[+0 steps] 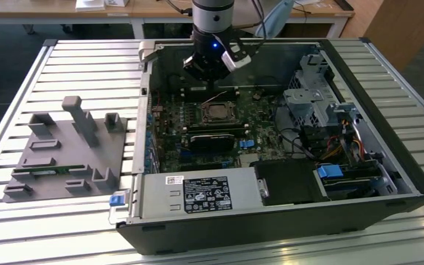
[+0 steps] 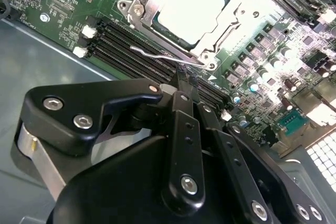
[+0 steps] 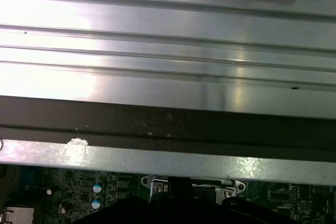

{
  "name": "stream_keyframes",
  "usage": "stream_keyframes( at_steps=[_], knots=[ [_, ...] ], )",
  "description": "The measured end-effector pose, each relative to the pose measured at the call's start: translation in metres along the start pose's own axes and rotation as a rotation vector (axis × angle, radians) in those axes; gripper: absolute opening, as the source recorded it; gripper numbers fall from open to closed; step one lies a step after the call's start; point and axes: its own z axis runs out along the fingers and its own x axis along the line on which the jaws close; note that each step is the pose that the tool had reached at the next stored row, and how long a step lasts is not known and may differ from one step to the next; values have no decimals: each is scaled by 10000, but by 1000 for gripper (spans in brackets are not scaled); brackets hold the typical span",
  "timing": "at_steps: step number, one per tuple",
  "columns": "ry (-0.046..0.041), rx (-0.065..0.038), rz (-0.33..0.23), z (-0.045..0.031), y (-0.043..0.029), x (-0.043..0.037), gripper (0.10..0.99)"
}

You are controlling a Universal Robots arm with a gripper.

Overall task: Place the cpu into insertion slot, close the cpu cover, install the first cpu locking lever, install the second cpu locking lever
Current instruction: 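Install the first cpu locking lever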

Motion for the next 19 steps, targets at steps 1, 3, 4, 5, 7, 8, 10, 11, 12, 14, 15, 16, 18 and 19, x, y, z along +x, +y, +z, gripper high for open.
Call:
stream_keyframes(
  at_steps=[1,3,4,5,7,8,10,11,12,14,15,16,18,19],
  knots=[
    [0,0,0,2,0,0,106],
    [-2,-2,0,8,0,0,106],
    [-2,-2,0,12,0,0,106],
    [-2,-2,0,16,-1,0,106],
    [-2,-2,0,27,-1,1,106],
    [-2,-3,0,35,-2,1,106],
    [0,-2,-9,53,-1,-1,106],
    [0,-3,-27,64,-1,-1,106],
    [2,-1,-63,76,0,-2,106],
    [6,-2,-103,96,8,-18,106],
    [5,-3,-103,106,10,-35,106],
    [5,-3,-103,115,10,-44,106],
    [6,-3,-103,129,14,-64,106],
    [6,-1,-103,135,15,-72,106]
  ],
)
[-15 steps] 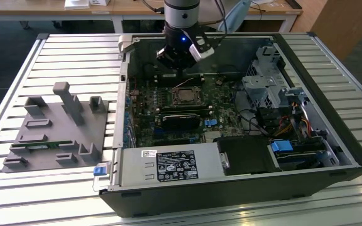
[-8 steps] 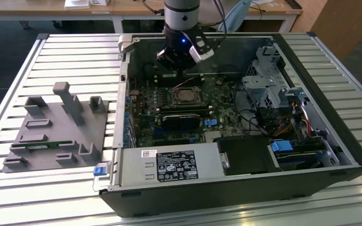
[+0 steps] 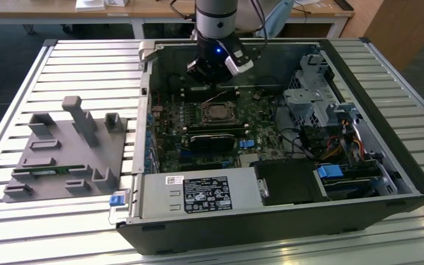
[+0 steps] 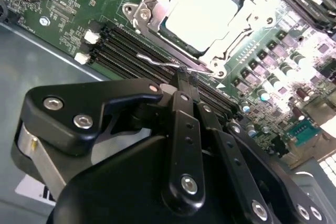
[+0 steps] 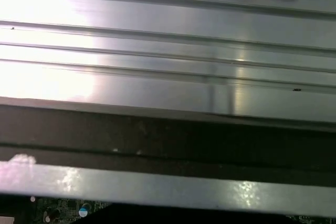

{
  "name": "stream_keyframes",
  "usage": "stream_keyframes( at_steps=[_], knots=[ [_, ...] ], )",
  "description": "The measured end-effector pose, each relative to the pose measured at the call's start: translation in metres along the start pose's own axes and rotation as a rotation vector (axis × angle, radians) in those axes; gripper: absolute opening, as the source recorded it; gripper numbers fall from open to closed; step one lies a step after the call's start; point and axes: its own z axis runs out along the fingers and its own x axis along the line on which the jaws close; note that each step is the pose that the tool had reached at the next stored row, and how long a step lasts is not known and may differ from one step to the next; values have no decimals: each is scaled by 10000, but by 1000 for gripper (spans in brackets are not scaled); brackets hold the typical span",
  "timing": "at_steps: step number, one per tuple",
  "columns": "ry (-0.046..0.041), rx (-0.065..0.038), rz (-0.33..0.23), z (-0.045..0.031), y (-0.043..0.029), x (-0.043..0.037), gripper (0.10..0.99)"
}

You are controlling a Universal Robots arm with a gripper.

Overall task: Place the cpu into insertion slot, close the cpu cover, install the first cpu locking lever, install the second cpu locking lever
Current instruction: 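Install the first cpu locking lever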

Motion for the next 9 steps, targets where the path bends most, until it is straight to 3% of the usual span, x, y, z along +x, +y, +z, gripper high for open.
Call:
stream_keyframes(
  at_steps=[9],
  knots=[
    [0,0,0,14,-1,-15,106]
  ],
)
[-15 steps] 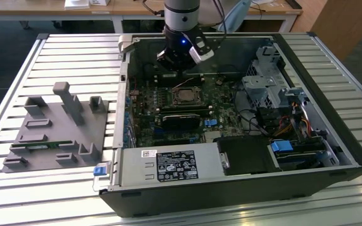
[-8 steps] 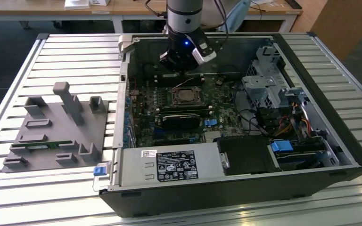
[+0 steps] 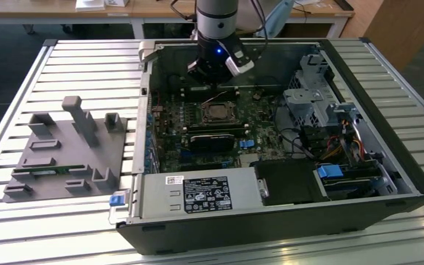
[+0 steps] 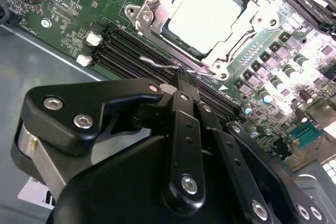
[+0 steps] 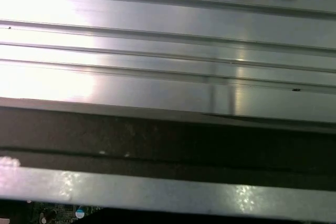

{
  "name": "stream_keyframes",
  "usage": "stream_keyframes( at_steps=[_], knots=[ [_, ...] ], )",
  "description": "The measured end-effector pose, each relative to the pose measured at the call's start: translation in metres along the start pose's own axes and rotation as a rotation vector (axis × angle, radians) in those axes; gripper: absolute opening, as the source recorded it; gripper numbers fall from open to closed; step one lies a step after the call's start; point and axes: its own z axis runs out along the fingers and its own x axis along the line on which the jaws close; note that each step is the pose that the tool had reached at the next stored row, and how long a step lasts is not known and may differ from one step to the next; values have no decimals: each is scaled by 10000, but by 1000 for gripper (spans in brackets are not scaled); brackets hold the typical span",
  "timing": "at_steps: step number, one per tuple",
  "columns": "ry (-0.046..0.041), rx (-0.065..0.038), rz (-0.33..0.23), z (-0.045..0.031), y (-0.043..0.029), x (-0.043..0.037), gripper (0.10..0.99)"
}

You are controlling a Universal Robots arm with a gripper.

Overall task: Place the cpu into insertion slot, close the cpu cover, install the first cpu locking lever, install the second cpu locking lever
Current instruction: 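Install the first cpu locking lever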

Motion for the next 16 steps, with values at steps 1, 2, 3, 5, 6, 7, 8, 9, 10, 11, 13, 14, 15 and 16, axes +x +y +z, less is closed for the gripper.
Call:
stream_keyframes(
  at_steps=[1,2,3,5,6,7,8,9,10,11,13,14,15,16],
  knots=[
    [0,0,0,1,0,-3,106],
    [0,0,1,2,0,-5,106],
    [-1,-1,0,4,-1,-9,106],
    [-1,-1,2,7,-1,-14,106],
    [0,0,1,8,-1,-16,106],
    [-1,-1,0,10,-2,-19,106],
    [-2,-2,1,13,-2,-24,106],
    [-1,-2,1,16,-2,-28,106],
    [-1,0,1,19,-3,-36,106],
    [1,0,2,21,-4,-46,106],
    [0,-1,1,28,-5,-71,106],
    [-2,-2,0,33,-6,-78,106],
    [-1,-1,0,36,-7,-87,106],
    [-1,-1,0,41,-7,-97,106]
  ],
)
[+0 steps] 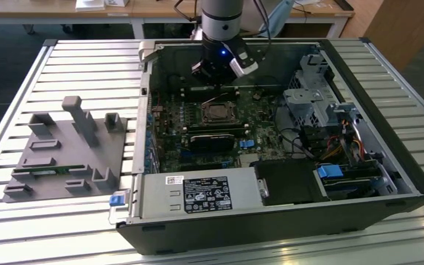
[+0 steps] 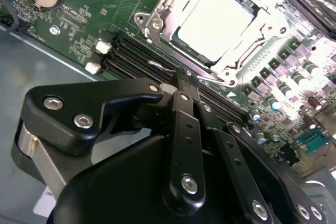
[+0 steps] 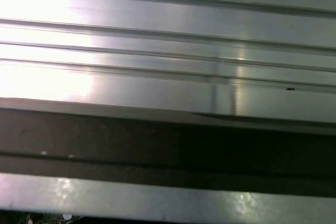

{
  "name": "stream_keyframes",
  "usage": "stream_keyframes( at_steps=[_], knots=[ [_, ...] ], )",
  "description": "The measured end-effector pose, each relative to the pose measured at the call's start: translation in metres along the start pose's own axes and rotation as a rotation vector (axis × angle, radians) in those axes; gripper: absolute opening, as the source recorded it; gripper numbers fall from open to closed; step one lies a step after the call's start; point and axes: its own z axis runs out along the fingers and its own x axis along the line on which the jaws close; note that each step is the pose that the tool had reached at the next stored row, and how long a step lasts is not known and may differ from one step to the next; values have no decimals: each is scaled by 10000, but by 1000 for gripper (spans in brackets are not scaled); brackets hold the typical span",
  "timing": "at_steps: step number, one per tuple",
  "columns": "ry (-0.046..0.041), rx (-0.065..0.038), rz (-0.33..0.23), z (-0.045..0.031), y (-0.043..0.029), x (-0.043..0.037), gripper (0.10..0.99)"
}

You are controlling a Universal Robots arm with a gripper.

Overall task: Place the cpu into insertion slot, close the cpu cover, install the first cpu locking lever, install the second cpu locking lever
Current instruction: 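Install the first cpu locking lever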

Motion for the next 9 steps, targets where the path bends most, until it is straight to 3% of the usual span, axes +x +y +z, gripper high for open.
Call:
stream_keyframes(
  at_steps=[9],
  knots=[
    [2,1,1,64,6,-61,106]
  ],
)
